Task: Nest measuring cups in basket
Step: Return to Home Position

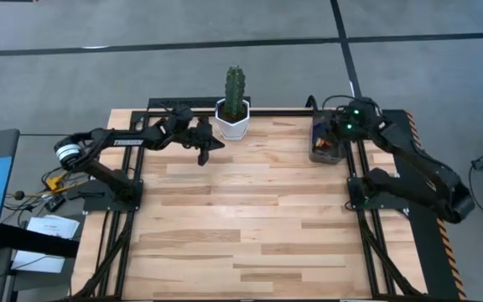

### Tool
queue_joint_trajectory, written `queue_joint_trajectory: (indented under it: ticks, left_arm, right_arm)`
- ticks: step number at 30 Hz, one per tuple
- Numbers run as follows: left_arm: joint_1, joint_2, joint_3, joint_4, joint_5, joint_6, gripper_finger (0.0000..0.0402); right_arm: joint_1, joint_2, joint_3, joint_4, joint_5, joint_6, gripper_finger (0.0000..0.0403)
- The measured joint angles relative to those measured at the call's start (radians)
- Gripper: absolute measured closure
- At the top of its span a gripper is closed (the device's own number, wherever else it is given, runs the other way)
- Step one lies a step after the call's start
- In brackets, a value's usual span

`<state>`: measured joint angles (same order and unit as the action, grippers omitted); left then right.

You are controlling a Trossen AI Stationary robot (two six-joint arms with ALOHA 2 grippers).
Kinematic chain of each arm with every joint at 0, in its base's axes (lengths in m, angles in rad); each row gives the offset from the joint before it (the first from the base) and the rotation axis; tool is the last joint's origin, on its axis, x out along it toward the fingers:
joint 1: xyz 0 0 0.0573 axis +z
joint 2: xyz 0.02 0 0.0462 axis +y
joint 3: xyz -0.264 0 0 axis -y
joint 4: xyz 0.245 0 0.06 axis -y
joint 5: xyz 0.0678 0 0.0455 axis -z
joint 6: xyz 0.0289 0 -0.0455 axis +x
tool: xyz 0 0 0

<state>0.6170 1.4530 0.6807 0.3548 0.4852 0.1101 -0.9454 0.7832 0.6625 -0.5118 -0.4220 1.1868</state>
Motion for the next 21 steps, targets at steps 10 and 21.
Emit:
queue_joint_trajectory:
  ticks: [10,21]
  left_arm:
    - [-0.062,-0.268,0.0,-0.003,-0.15,-0.124,0.0401]
    - [-0.418,-0.647,0.0,-0.269,-0.555,-0.25,0.0401]
  right_arm:
    - [0.305,0.005,0.0,0.482,0.113,-0.439,0.0301]
    - [0.589,0.028,0.0,0.81,0.14,-0.827,0.0383]
